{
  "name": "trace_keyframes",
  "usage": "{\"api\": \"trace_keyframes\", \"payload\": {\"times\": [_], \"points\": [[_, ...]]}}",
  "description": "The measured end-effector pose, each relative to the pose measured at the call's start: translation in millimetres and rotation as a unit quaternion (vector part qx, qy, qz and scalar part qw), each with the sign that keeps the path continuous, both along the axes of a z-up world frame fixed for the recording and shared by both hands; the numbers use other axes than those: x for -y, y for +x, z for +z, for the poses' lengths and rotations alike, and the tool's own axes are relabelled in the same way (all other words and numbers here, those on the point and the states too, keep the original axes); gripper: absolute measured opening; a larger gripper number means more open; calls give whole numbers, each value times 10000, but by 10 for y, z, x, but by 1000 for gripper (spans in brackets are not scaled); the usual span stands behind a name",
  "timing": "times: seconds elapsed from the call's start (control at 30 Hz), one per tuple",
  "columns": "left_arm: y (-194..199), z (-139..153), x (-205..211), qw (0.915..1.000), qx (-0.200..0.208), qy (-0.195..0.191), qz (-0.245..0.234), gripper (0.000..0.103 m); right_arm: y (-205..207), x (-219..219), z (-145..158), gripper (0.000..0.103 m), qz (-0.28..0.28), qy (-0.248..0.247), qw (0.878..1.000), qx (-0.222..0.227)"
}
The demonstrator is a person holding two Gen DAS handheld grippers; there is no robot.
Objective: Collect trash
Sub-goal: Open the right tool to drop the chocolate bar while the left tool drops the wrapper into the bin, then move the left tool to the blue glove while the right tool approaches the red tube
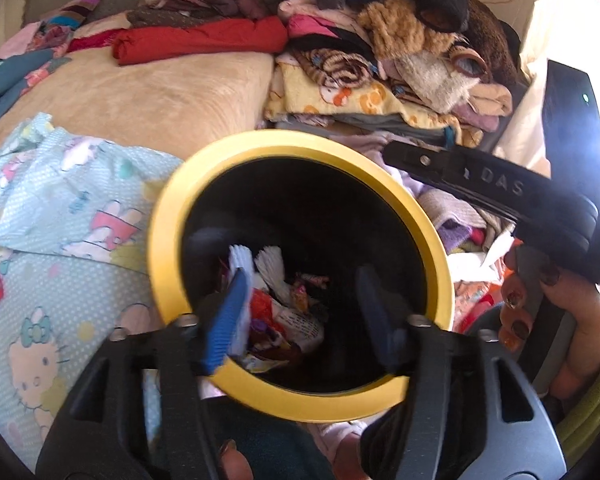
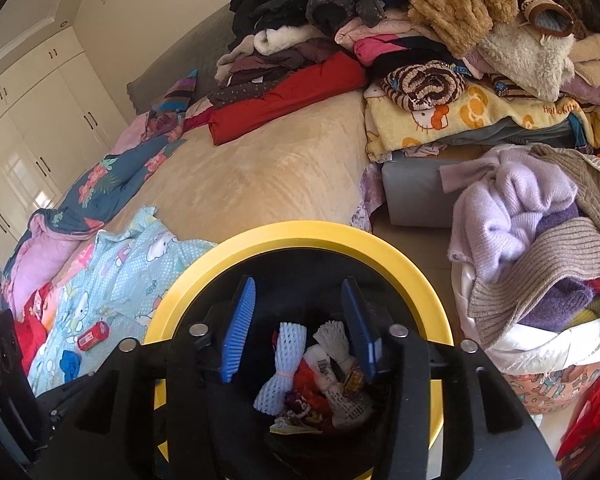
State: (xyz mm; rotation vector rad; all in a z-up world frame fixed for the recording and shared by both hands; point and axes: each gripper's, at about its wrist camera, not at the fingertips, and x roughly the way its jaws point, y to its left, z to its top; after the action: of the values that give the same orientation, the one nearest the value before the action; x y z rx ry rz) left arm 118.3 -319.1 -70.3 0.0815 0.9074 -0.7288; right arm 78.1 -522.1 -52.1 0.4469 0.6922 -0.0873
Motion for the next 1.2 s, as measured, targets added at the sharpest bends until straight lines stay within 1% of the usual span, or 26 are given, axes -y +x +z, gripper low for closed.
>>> {"api": "trace_keyframes", "payload": {"times": [0.03, 0.1, 0.13, 0.23, 0.27, 0.33, 0.43, 0.6, 0.7, 0.73, 0.8, 0.83, 0.9, 0.93, 1.0, 1.03, 1.1, 1.13, 1.2], "points": [[3, 29, -42, 9999, 57, -39, 73, 68, -5, -12, 14, 50, 15, -12, 10000, 36], [7, 93, -140, 9994, 198, -121, 245, 88, -13, -61, 56, 53, 65, -77, 9999, 124], [13, 136, -214, 9986, 319, -136, 393, 91, -15, -105, 88, 54, 129, -129, 9997, 188], [35, 234, -405, 9958, 547, -228, 693, 92, -12, -233, 168, 58, 333, -180, 9987, 348], [54, 270, -483, 9943, 623, -262, 826, 92, -3, -300, 201, 59, 446, -199, 9980, 412], [92, 328, -638, 9911, 738, -302, 1068, 92, 22, -432, 249, 64, 654, -252, 9963, 487], [150, 396, -893, 9853, 874, -344, 1424, 92, 97, -677, 296, 67, 1010, -309, 9929, 542], [269, 444, -1363, 9732, 961, -335, 2061, 92, 305, -1161, 297, 68, 1571, -322, 9861, 445], [323, 446, -1699, 9641, 977, -311, 2447, 92, 428, -1481, 277, 68, 1906, -384, 9802, 378], [340, 445, -1844, 9599, 988, -286, 2607, 92, 469, -1587, 270, 68, 2025, -410, 9778, 357], [356, 438, -2024, 9545, 993, -253, 2800, 92, 551, -1831, 262, 68, 2320, -497, 9709, 331], [369, 423, -2176, 9499, 976, -225, 2960, 92, 575, -1929, 257, 68, 2435, -536, 9679, 319], [374, 396, -2371, 9437, 938, -200, 3165, 92, 666, -2191, 242, 68, 2773, -682, 9579, 300], [383, 367, -2525, 9384, 887, -177, 3335, 92, 701, -2284, 234, 68, 2902, -740, 9537, 284], [392, 323, -2737, 9317, 809, -170, 3537, 92, 781, -2538, 209, 69, 3267, -904, 9404, 253], [397, 283, -2892, 9264, 734, -164, 3689, 92, 799, -2630, 196, 69, 3396, -967, 9352, 246], [401, 229, -3069, 9200, 634, -157, 3863, 92, 863, -2859, 158, 69, 3698, -1184, 9212, 226], [405, 193, -3167, 9165, 560, -147, 3958, 92, 917, -2998, 134, 69, 3891, -1285, 9119, 209], [413, 118, -3337, 9103, 407, -137, 4118, 91, 982, -3158, 94, 69, 4136, -1425, 8991, 158]]}}
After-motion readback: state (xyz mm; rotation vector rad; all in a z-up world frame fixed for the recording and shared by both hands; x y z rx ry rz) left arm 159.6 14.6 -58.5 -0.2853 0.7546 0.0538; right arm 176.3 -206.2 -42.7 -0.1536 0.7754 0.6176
